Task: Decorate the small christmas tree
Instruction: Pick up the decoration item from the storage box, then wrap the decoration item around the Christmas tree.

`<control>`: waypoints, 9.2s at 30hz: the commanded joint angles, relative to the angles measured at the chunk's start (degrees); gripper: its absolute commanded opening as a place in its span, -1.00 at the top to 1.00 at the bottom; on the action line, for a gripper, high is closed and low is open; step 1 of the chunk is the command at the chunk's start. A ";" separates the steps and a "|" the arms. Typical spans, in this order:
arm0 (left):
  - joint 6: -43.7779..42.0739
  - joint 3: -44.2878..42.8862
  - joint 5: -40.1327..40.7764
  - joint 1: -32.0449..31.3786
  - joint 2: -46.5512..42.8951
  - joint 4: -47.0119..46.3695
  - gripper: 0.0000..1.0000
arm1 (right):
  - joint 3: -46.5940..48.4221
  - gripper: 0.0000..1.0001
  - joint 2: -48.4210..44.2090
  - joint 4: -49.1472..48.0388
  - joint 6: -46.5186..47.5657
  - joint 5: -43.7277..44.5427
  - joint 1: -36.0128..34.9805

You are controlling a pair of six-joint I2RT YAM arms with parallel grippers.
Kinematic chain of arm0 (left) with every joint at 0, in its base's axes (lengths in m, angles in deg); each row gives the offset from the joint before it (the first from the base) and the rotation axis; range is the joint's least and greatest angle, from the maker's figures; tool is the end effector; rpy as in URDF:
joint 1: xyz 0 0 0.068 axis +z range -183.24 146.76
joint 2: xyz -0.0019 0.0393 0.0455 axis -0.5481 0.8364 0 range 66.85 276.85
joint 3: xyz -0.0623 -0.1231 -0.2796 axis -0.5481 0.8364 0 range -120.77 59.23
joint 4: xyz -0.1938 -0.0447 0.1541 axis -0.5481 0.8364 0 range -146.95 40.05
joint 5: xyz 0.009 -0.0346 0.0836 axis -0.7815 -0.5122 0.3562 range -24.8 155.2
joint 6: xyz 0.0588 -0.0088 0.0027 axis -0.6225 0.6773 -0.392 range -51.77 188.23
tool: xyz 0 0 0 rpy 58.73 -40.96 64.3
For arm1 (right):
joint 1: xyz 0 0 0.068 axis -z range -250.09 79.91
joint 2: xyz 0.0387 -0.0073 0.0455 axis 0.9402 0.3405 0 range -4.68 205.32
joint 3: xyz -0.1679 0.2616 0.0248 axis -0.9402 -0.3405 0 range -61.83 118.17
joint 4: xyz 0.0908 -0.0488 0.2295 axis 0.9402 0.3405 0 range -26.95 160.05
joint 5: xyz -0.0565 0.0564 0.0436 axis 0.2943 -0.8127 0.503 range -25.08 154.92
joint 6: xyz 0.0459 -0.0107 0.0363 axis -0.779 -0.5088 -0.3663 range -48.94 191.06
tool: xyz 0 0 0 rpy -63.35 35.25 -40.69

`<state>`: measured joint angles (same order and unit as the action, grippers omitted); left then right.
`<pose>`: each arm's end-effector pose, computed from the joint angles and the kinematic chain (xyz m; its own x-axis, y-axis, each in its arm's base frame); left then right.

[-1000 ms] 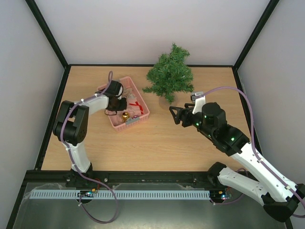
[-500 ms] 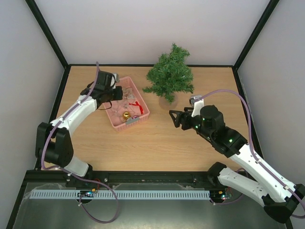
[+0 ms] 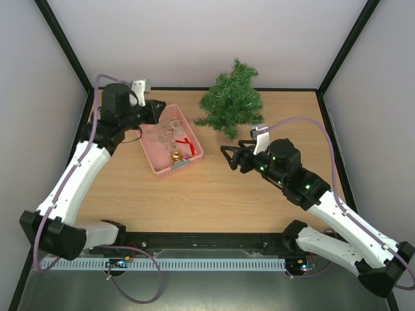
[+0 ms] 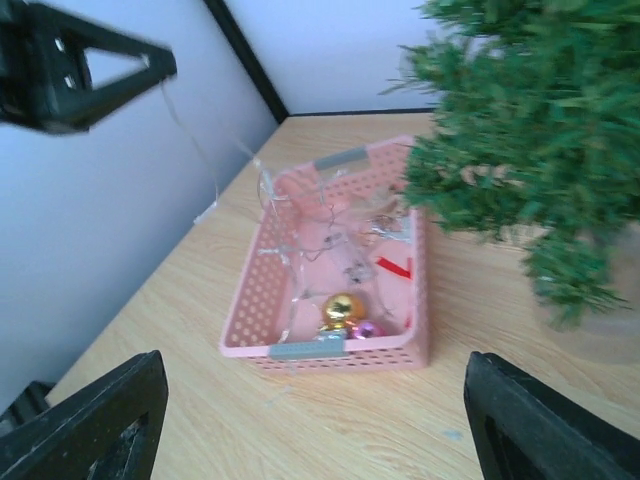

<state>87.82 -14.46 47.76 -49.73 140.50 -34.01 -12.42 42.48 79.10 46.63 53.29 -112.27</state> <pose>0.2603 -0.0906 0.4205 -0.5310 -0.1764 -0.8288 0.3795 0.8250 -0.4188 0.1116 0.1130 0.3779 -0.4929 0.1000 -0.8643 -0.6579 0.6073 0.4454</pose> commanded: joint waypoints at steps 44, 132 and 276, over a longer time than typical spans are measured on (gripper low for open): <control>14.33 -3.98 -23.75 -0.29 -13.35 -13.15 0.95 | 8.49 0.06 27.33 -39.18 -2.47 12.34 -15.15; 3.32 25.60 -31.67 -8.01 -23.33 -24.31 -0.12 | 12.49 0.97 -6.35 -4.95 13.79 29.21 -14.91; 14.35 -0.62 -23.92 -1.71 9.18 -40.81 0.95 | 59.75 0.53 44.74 2.94 20.88 29.87 6.29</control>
<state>103.36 -12.86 24.44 -51.89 149.04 -75.19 42.68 84.18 78.49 65.58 83.78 -106.30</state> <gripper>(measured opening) 0.028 0.242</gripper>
